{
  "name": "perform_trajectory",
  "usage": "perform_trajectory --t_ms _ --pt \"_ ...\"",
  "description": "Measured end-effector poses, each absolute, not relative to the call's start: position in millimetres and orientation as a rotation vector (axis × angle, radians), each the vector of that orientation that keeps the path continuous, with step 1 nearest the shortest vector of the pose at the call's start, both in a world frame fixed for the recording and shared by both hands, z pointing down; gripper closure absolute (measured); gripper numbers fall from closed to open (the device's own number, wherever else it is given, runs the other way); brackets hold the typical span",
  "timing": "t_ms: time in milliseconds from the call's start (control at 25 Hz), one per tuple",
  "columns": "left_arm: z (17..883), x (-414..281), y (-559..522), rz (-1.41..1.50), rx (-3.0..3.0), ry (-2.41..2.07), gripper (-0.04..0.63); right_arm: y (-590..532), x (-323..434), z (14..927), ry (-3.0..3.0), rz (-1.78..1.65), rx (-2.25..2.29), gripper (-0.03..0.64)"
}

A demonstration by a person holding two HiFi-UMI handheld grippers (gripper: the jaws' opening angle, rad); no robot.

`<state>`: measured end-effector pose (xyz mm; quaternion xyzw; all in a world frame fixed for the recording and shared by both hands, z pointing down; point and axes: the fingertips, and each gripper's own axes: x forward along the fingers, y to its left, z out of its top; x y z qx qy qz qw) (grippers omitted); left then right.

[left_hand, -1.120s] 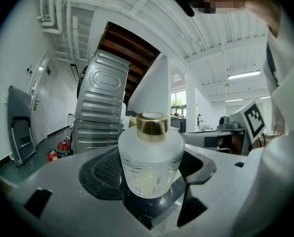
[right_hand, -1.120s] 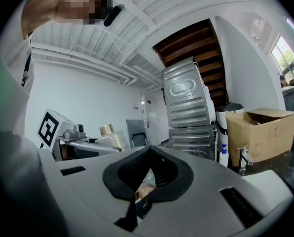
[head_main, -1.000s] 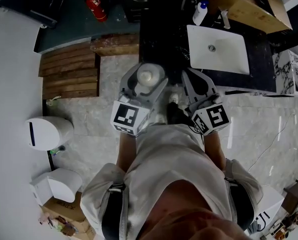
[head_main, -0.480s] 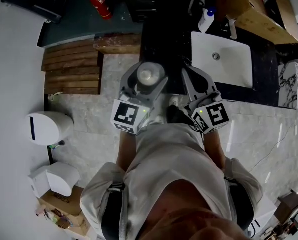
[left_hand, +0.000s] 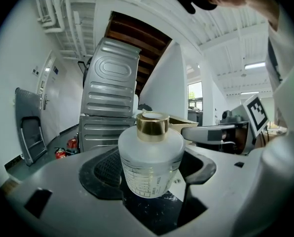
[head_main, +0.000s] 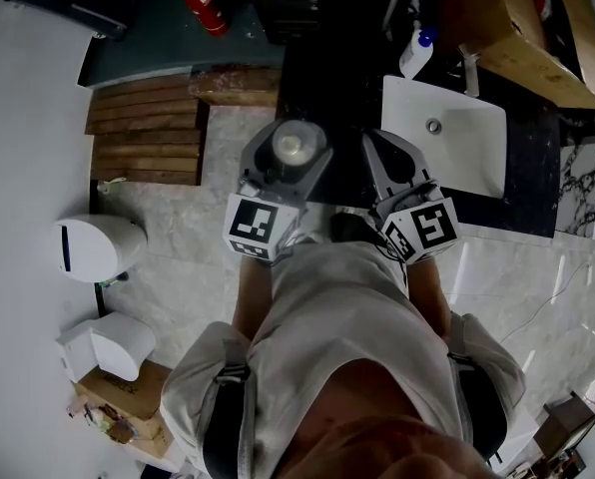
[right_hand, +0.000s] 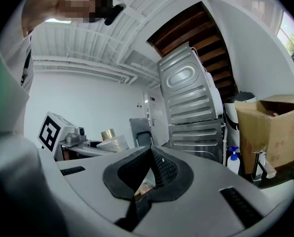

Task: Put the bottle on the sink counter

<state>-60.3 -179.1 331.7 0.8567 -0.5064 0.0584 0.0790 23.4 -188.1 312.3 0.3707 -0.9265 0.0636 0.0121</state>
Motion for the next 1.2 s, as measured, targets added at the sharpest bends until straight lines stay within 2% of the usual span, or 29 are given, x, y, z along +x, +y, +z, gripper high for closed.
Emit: perform_trajectory --t_ms 1200 --pt "407.9 -58.6 -293.8 0.336 2.473 -1.535 0.273 -296.0 35.5 383.8 -2.795 0.382 1.092 0.620"
